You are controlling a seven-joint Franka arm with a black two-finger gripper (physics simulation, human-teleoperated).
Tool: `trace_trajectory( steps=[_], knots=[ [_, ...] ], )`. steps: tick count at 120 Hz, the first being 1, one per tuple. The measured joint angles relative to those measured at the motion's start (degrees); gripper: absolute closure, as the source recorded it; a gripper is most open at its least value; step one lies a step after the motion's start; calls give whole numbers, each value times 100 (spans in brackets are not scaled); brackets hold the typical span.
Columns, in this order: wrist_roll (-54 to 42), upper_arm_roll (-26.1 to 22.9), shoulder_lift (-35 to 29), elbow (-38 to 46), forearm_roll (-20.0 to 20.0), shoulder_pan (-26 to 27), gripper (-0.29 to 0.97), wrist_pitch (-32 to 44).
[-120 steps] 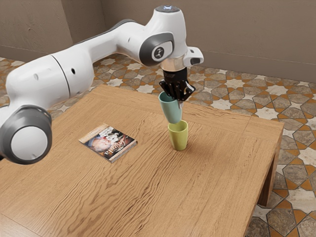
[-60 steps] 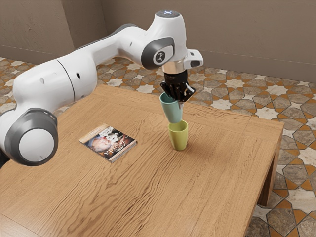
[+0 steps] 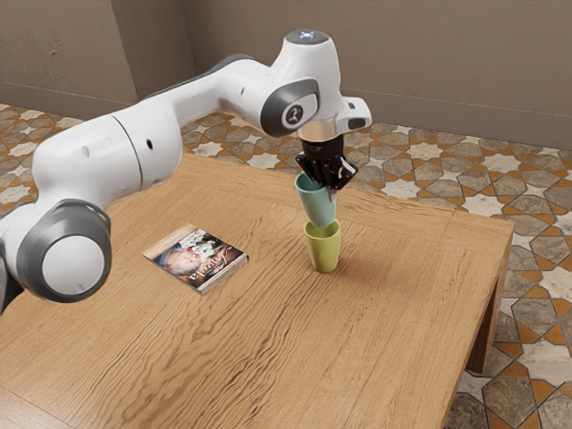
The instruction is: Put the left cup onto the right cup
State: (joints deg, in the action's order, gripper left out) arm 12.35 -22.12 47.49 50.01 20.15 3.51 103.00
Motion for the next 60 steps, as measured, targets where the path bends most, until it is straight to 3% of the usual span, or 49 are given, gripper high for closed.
trace_trajectory(
  steps=[60],
  knots=[
    [-38, 62, 19, 93, -28, 0, 79, 143]
  ],
)
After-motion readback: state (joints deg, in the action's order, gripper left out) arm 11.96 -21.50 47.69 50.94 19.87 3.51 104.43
